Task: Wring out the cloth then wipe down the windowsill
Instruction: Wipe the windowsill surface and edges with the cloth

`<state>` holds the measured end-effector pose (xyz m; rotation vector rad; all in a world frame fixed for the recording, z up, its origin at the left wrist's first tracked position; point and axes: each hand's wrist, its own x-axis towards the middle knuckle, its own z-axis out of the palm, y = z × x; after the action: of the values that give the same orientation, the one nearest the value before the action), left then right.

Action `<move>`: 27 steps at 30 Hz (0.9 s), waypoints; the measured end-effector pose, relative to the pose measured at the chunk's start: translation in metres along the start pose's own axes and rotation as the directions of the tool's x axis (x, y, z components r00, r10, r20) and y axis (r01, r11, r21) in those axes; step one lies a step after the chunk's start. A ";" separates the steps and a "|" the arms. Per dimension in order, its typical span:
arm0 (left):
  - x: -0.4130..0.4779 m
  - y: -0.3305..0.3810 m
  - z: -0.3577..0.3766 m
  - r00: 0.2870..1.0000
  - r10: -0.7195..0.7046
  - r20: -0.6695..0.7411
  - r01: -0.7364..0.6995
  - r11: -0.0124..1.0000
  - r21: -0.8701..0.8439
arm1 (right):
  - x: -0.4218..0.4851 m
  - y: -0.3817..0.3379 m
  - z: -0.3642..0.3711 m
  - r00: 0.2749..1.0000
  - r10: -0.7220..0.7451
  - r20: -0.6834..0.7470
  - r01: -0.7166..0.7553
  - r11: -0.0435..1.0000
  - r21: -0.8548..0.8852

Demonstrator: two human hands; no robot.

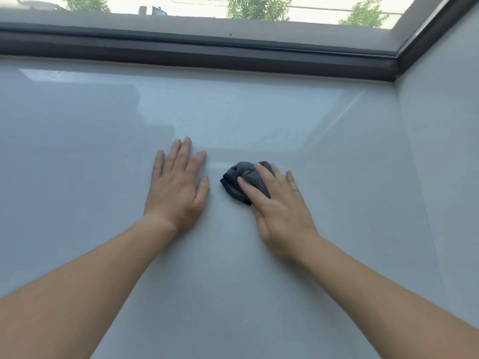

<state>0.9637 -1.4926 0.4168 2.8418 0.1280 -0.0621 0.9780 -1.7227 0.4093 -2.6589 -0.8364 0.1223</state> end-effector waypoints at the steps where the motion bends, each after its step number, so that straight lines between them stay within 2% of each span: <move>1: 0.001 0.000 0.000 1.000 0.001 -0.001 -0.001 1.000 -0.001 | 0.005 0.010 -0.004 1.000 0.002 -0.010 -0.002 1.000 -0.022; 3: 0.001 0.000 0.000 1.000 0.004 -0.002 -0.004 1.000 -0.003 | 0.018 0.030 -0.012 0.986 0.148 -0.074 -0.151 0.988 -0.035; 5: 0.000 -0.001 0.001 1.000 0.007 -0.019 -0.008 1.000 -0.027 | 0.028 0.036 -0.019 0.930 0.347 -0.118 -0.347 0.938 0.023; 6: -0.001 -0.001 0.001 0.999 0.010 -0.036 -0.012 0.999 -0.047 | 0.026 0.028 -0.016 0.912 0.386 -0.136 -0.385 0.922 0.038; 8: -0.003 0.000 0.000 0.996 0.034 -0.080 -0.041 0.995 -0.086 | 0.005 -0.001 -0.005 0.931 0.335 -0.147 -0.332 0.942 0.045; 11: -0.015 0.003 -0.004 0.985 0.043 -0.167 -0.065 0.990 -0.127 | -0.053 -0.050 0.013 0.993 0.095 -0.073 -0.093 0.995 0.033; 14: -0.048 0.007 -0.007 0.988 0.011 -0.156 -0.037 0.986 -0.162 | -0.076 -0.043 0.011 0.999 -0.041 0.020 0.041 0.999 -0.002; 16: -0.081 0.009 -0.006 0.994 0.038 -0.104 -0.051 0.990 -0.128 | -0.060 -0.016 0.002 0.996 0.081 -0.046 -0.082 0.997 -0.018; 18: -0.109 0.009 -0.002 0.997 0.065 -0.039 -0.068 0.994 -0.087 | -0.039 0.010 -0.010 0.940 0.317 -0.124 -0.317 0.948 0.018; 20: -0.125 0.006 0.004 0.997 0.076 0.023 -0.075 0.996 -0.052 | -0.032 0.009 -0.010 0.894 0.416 -0.166 -0.416 0.909 0.034; 21: -0.129 0.004 0.006 0.995 0.085 0.046 -0.083 0.996 -0.033 | -0.038 -0.003 -0.004 0.894 0.411 -0.179 -0.413 0.910 0.027; 23: -0.130 0.003 0.007 0.994 0.089 0.063 -0.089 0.996 0.005 | -0.068 -0.040 0.011 0.939 0.304 -0.163 -0.305 0.952 0.017; 25: -0.129 0.004 0.007 0.995 0.077 0.069 -0.078 0.997 0.017 | -0.109 -0.076 0.021 0.990 0.120 -0.072 -0.121 0.993 -0.001; 27: -0.129 0.006 0.007 0.995 0.072 0.076 -0.073 0.997 0.005 | -0.137 -0.084 0.019 0.999 -0.027 0.047 0.028 0.999 -0.035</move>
<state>0.8360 -1.5111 0.4193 2.8439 0.0087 -0.1546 0.8167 -1.7309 0.4183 -2.6856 -0.8974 0.1642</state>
